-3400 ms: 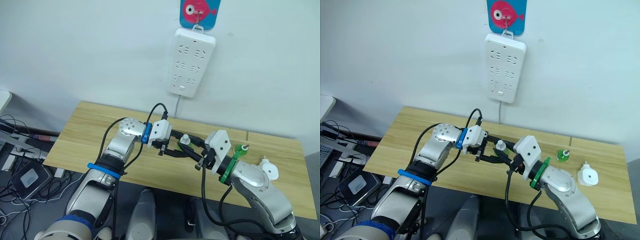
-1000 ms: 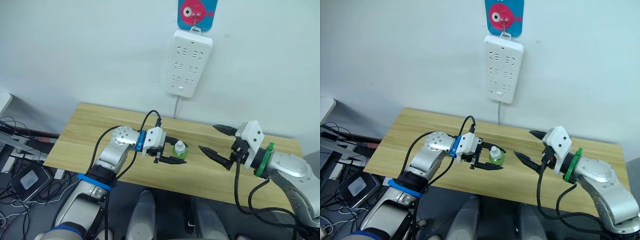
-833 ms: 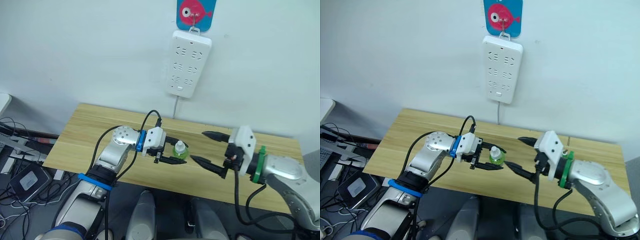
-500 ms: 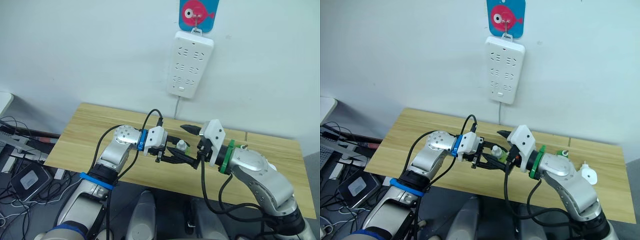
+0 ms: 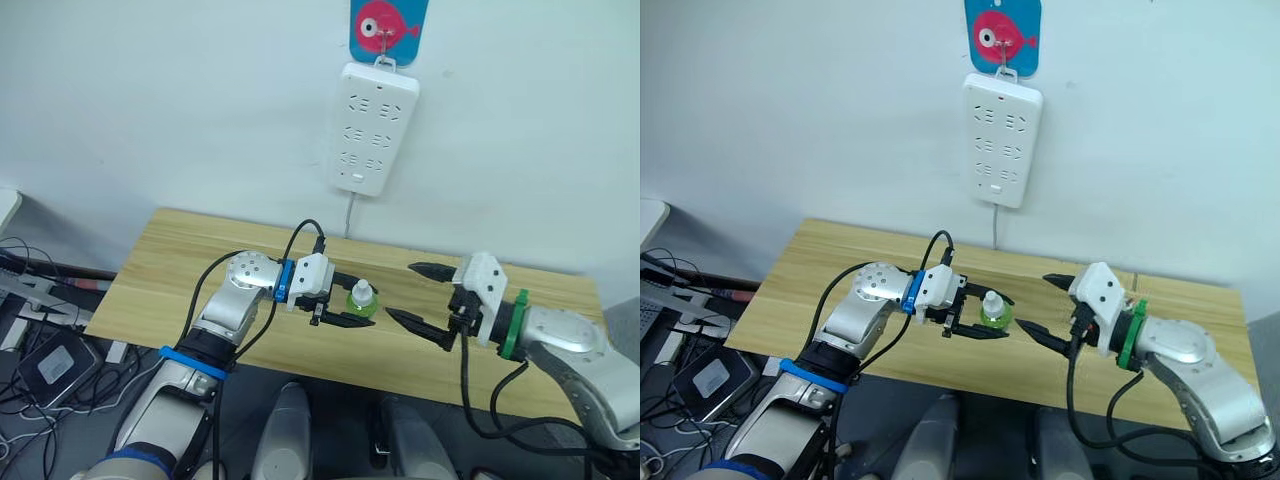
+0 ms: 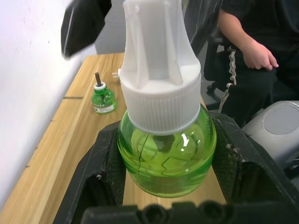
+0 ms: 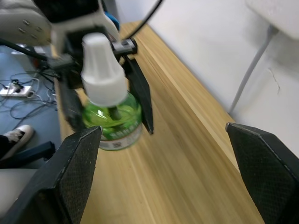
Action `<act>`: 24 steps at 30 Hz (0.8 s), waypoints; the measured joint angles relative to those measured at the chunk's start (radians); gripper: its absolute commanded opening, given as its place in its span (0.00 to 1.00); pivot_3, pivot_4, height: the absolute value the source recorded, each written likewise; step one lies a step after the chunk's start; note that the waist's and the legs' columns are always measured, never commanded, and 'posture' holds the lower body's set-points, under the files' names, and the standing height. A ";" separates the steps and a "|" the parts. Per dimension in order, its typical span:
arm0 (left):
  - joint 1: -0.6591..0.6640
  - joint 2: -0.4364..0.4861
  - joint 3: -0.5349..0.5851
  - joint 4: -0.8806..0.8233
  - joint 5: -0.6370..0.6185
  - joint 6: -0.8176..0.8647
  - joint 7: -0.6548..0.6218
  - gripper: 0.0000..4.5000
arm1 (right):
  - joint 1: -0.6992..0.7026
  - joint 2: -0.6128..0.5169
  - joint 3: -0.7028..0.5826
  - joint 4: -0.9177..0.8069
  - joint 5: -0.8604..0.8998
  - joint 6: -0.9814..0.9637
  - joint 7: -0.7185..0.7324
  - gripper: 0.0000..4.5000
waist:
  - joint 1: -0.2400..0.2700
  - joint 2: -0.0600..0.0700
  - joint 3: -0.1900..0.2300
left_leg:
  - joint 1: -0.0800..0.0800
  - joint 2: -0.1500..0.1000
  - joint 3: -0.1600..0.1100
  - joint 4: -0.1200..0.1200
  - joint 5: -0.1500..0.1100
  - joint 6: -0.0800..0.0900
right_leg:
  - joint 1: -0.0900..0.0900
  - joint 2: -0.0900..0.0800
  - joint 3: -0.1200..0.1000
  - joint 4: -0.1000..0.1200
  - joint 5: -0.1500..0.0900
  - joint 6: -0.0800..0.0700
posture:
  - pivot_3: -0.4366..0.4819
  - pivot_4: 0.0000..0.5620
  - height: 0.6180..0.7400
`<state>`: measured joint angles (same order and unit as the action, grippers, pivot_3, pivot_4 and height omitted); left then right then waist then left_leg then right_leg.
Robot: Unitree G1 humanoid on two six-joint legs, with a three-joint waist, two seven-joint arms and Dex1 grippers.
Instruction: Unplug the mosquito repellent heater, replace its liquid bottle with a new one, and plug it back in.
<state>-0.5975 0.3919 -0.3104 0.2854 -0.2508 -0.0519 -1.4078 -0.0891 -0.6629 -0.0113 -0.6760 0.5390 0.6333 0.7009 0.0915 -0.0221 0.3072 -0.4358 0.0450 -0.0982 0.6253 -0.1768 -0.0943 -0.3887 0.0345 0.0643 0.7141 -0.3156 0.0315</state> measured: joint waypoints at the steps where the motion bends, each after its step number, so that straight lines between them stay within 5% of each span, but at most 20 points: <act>1: -0.002 -0.001 0.000 0.002 0.000 -0.001 0.000 0.50 | -0.008 0.012 -0.004 -0.005 0.030 0.017 -0.003 0.98 | -0.003 0.000 0.000 | 0.000 0.000 0.000 0.000 0.000 0.000 | 0.000 0.000 0.000 0.000 0.000 0.000 | 0.72 0.40 1.00; 6: -0.008 -0.004 0.000 0.006 0.002 -0.004 -0.001 0.50 | -0.063 0.087 0.002 -0.028 0.154 0.105 -0.058 0.72 | -0.013 0.000 0.000 | 0.000 -0.001 0.000 0.000 0.000 0.000 | 0.000 0.000 0.000 0.000 0.000 0.000 | 0.72 0.41 1.00; 16: -0.010 -0.003 0.000 0.008 0.003 -0.004 -0.002 0.50 | -0.158 0.174 0.105 -0.024 0.148 0.159 -0.166 0.72 | -0.013 0.000 0.000 | -0.001 -0.001 0.000 0.000 0.000 0.000 | 0.000 0.000 0.000 -0.001 0.000 0.000 | 0.73 0.42 1.00; 19: -0.010 -0.003 0.000 0.008 0.003 -0.004 -0.002 0.50 | -0.152 0.166 0.135 -0.015 0.118 0.142 -0.161 0.60 | -0.013 0.000 0.000 | -0.001 -0.001 0.000 0.000 0.000 0.000 | 0.000 0.000 0.000 -0.001 0.000 0.000 | 0.73 0.43 1.00; 24: -0.011 -0.004 0.001 0.008 0.005 -0.002 0.001 0.50 | -0.137 0.131 0.161 0.022 0.043 0.072 -0.124 0.21 | -0.013 0.000 0.000 | -0.001 -0.001 0.000 0.000 0.000 0.000 | 0.000 0.000 0.000 -0.001 0.000 0.000 | 0.73 0.43 1.00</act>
<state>-0.6083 0.3883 -0.3098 0.2935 -0.2457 -0.0543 -1.4066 -0.2263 -0.5318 0.1498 -0.6535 0.5815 0.7049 0.5767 0.0785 -0.0221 0.3072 -0.4364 0.0443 -0.0981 0.6248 -0.1769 -0.0943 -0.3892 0.0344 0.0643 0.7133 -0.3159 0.0319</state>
